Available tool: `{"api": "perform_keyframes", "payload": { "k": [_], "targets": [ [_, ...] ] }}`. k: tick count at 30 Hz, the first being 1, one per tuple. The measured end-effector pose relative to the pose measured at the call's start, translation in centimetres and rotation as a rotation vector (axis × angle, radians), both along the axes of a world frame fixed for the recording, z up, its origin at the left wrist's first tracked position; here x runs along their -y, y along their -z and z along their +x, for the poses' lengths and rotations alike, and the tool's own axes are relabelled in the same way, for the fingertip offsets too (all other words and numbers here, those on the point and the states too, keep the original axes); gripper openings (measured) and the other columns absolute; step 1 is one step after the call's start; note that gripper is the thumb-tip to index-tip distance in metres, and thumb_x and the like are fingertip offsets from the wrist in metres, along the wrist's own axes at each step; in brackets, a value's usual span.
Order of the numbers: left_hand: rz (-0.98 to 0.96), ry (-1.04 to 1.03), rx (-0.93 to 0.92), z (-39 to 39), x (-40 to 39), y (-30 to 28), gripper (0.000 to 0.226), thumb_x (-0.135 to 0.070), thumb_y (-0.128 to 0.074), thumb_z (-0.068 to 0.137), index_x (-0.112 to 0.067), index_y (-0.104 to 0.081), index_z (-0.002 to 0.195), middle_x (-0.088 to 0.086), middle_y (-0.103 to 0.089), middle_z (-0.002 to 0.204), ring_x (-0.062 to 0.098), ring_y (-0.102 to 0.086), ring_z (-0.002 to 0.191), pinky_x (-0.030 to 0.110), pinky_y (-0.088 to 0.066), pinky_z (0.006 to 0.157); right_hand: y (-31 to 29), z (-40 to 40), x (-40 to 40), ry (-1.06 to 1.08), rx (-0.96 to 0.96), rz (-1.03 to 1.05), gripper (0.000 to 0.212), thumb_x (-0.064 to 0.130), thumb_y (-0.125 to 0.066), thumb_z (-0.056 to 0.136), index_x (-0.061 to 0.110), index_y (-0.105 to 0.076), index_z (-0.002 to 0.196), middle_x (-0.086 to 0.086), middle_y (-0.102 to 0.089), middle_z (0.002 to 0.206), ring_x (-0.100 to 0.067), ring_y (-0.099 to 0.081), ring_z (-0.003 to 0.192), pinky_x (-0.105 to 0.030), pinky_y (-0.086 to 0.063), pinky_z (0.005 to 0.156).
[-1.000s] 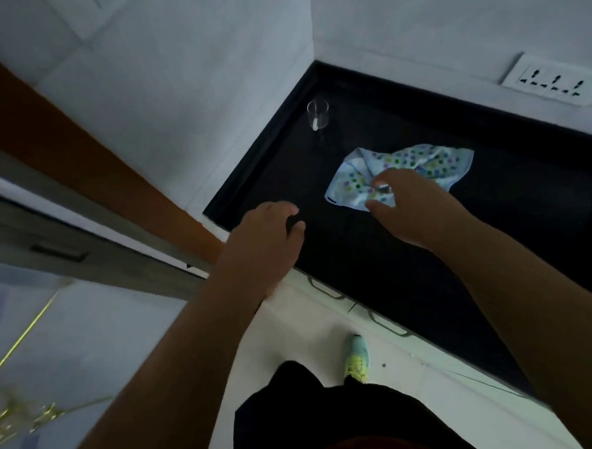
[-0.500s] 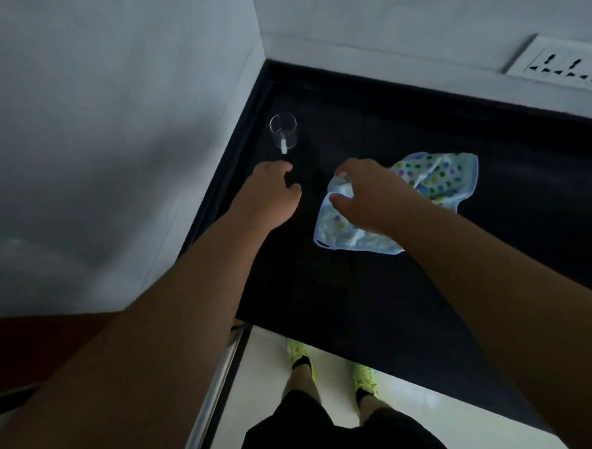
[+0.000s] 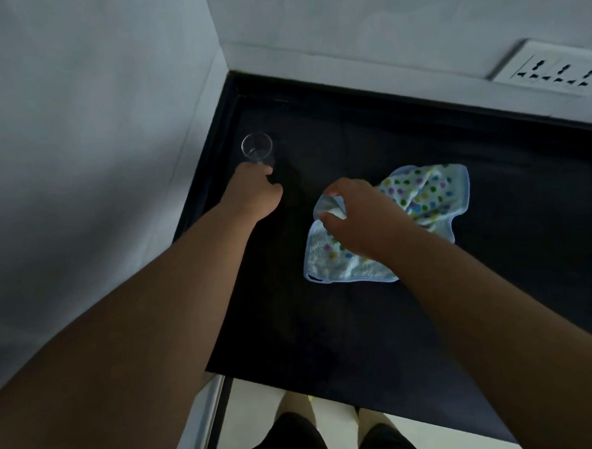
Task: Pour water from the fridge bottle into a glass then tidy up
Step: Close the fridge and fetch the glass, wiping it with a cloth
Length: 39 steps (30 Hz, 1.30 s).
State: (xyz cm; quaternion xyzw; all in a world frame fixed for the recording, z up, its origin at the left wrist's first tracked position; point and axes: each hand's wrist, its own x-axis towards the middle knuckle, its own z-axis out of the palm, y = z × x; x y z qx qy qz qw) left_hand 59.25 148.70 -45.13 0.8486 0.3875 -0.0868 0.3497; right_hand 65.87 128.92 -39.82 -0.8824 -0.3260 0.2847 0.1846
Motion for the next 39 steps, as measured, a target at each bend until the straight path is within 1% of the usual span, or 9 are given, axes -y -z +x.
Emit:
{"api": "perform_keyframes", "payload": {
  "k": [3,6,11,16,21,25,30,33,39],
  "targets": [
    [-0.014,-0.023,0.102,-0.1,0.4,0.4,0.037,-0.026,-0.060,0.104,-0.012,-0.065,0.139,0.009,-0.062,0.144,0.019,-0.064,0.124,0.021,-0.043,0.092,0.2,0.2,0.4,0.002,-0.013,0.017,0.046,0.038,-0.059,0.099,0.021,-0.053,0.141,-0.002,-0.054,0.142,-0.021,-0.060,0.119,-0.026,-0.041,0.086],
    [0.002,-0.003,0.189,-0.9,1.8,0.1,0.029,-0.019,-0.054,0.107,-0.014,-0.073,0.128,0.004,-0.072,0.131,0.011,-0.066,0.116,0.017,-0.044,0.090,0.0,0.2,1.0,0.007,-0.026,0.013,0.047,0.038,-0.059,0.099,0.020,-0.052,0.143,-0.004,-0.053,0.144,-0.021,-0.057,0.123,-0.025,-0.038,0.088],
    [-0.056,0.078,0.344,-2.6,5.5,-2.5,0.026,-0.016,-0.054,0.106,-0.022,-0.074,0.121,0.000,-0.072,0.118,0.004,-0.070,0.104,0.029,-0.058,0.097,-1.2,0.4,3.0,0.044,-0.043,0.038,0.055,0.039,-0.063,0.098,0.020,-0.046,0.147,-0.003,-0.051,0.148,-0.020,-0.057,0.126,-0.027,-0.041,0.092],
    [-0.133,0.271,0.505,-4.6,10.7,-9.4,0.026,-0.007,-0.051,0.106,-0.029,-0.063,0.099,-0.008,-0.064,0.111,0.005,-0.069,0.102,0.028,-0.059,0.094,-4.7,1.1,6.6,0.064,0.000,0.076,0.088,0.039,-0.071,0.094,0.029,-0.019,0.163,-0.004,-0.038,0.162,-0.024,-0.044,0.142,-0.038,-0.038,0.113],
    [-0.190,0.354,0.448,-5.9,15.6,-14.5,0.024,-0.014,-0.054,0.105,-0.036,-0.057,0.097,-0.014,-0.069,0.105,0.001,-0.069,0.102,0.038,-0.059,0.094,-8.5,0.7,11.9,0.129,-0.118,0.344,0.080,0.022,-0.085,0.081,0.035,-0.044,0.148,0.006,-0.062,0.137,-0.012,-0.065,0.119,-0.045,-0.055,0.100],
    [-0.141,0.437,0.545,-5.6,18.0,-17.1,0.022,-0.016,-0.059,0.103,-0.037,-0.058,0.096,-0.019,-0.067,0.107,0.000,-0.067,0.104,0.034,-0.057,0.092,-11.9,-0.4,14.6,0.195,-0.087,0.423,0.059,0.032,-0.085,0.079,0.032,-0.054,0.128,0.014,-0.069,0.115,0.004,-0.070,0.097,-0.022,-0.059,0.081],
    [-0.220,0.505,0.537,-5.6,19.1,-19.2,0.020,-0.013,-0.056,0.104,-0.031,-0.061,0.098,-0.017,-0.065,0.105,0.001,-0.069,0.104,0.028,-0.059,0.089,-13.6,-2.3,16.8,0.334,-0.133,0.533,0.071,0.025,-0.087,0.081,0.037,-0.049,0.140,0.015,-0.067,0.126,-0.004,-0.070,0.109,-0.036,-0.060,0.093],
    [-0.239,0.493,0.582,-6.0,19.6,-19.7,0.008,-0.023,-0.062,0.103,-0.029,-0.057,0.104,-0.012,-0.069,0.101,0.003,-0.073,0.097,0.033,-0.062,0.086,-13.8,-4.8,17.9,0.483,-0.144,0.621,0.063,0.023,-0.088,0.080,0.032,-0.054,0.131,0.012,-0.070,0.122,-0.007,-0.072,0.105,-0.039,-0.060,0.093],
    [-0.286,0.618,0.560,-6.4,20.3,-20.5,0.010,-0.040,-0.066,0.099,-0.040,-0.060,0.107,-0.016,-0.072,0.100,0.004,-0.074,0.096,0.039,-0.061,0.090,-15.0,-9.4,20.0,0.722,-0.088,0.667,0.058,0.024,-0.091,0.076,0.032,-0.060,0.123,0.011,-0.075,0.110,-0.005,-0.074,0.097,-0.035,-0.062,0.088]
  ]
}}
